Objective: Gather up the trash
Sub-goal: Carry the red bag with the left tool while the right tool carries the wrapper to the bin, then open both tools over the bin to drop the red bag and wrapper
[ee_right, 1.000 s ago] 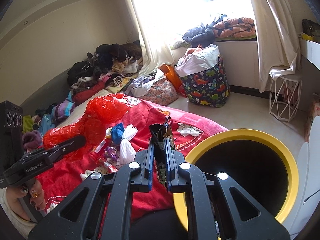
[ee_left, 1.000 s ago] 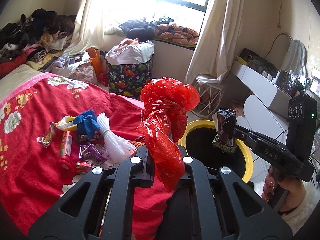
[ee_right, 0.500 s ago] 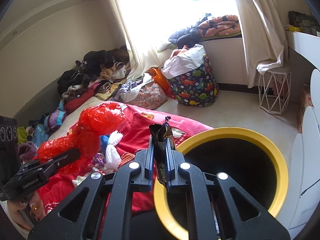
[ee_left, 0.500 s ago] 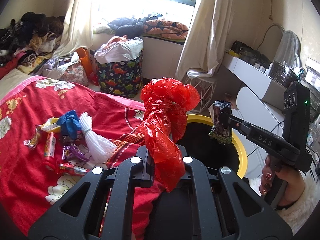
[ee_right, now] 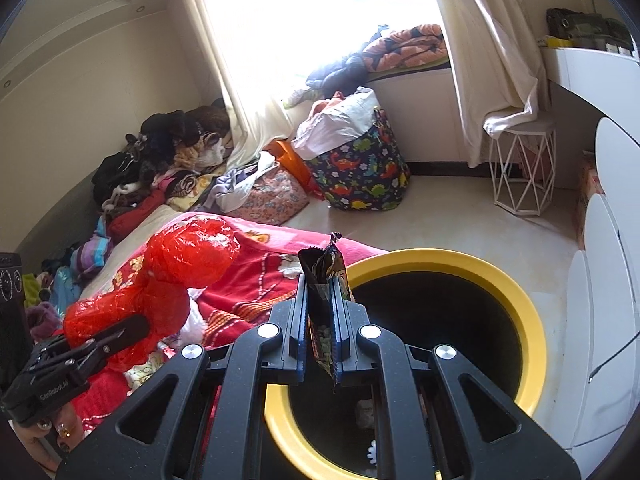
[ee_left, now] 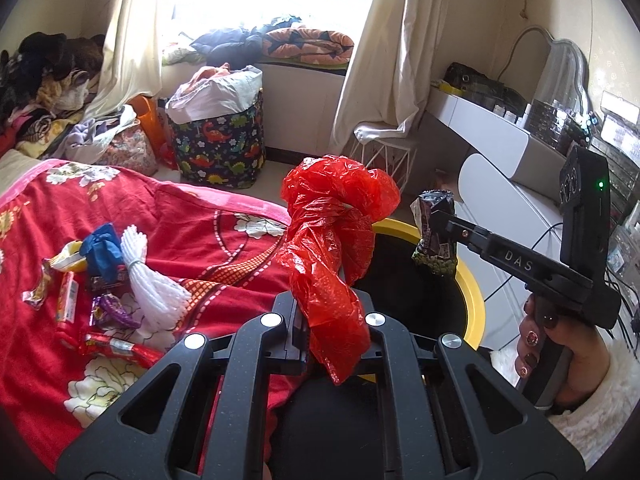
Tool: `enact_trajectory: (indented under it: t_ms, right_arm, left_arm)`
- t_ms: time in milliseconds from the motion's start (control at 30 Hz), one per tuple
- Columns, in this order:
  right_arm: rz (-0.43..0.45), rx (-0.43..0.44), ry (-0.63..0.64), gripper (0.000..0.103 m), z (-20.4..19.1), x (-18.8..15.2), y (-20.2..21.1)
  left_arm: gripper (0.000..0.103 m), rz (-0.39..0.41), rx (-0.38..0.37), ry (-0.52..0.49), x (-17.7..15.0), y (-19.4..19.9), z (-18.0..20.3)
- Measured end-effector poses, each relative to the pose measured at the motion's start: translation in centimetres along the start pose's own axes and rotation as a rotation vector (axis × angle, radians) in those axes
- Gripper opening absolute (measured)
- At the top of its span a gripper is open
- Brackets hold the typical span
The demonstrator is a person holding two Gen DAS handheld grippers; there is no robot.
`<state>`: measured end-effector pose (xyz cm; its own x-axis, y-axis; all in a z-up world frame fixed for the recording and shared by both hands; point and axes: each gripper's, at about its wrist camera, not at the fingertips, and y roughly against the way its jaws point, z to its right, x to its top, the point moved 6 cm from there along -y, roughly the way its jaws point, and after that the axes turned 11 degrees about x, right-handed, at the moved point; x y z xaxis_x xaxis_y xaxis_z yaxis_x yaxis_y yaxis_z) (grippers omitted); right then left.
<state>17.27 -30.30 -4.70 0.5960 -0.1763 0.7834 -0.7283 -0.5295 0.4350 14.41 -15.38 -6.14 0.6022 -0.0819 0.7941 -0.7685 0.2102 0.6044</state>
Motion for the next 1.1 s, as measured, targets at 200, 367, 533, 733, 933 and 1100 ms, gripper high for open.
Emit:
enact_trajectory:
  t_ms: [200, 367, 533, 733, 933, 1100]
  right_arm:
    - [0.002, -0.026, -0.025, 0.01, 1.2, -0.3, 0.2]
    - [-0.001, -0.041, -0.049, 0.01, 2.4, -0.6, 0.2]
    - [-0.008, -0.053, -0.074, 0.01, 3.7, -0.9, 0.2]
    - [-0.018, -0.081, -0.113, 0.011, 5.5, -1.5, 0.0]
    - [-0.023, -0.105, -0.144, 0.012, 7.0, -2.0, -0.1]
    - [-0.023, -0.118, -0.171, 0.024, 7.7, -2.2, -0.3]
  left_arm:
    - [0.005, -0.02, -0.009, -0.022, -0.2, -1.2, 1.3]
    - [0.005, -0.043, -0.015, -0.036, -0.6, -2.3, 2.2]
    - [0.005, -0.069, -0.026, -0.052, -1.1, -3.4, 3.3]
    - [0.006, -0.106, -0.045, -0.071, -1.8, -5.0, 4.4]
    - [0.006, -0.128, -0.058, -0.091, -2.3, -6.3, 5.2]
    - [0.006, -0.149, -0.065, -0.116, -2.6, -7.6, 6.0]
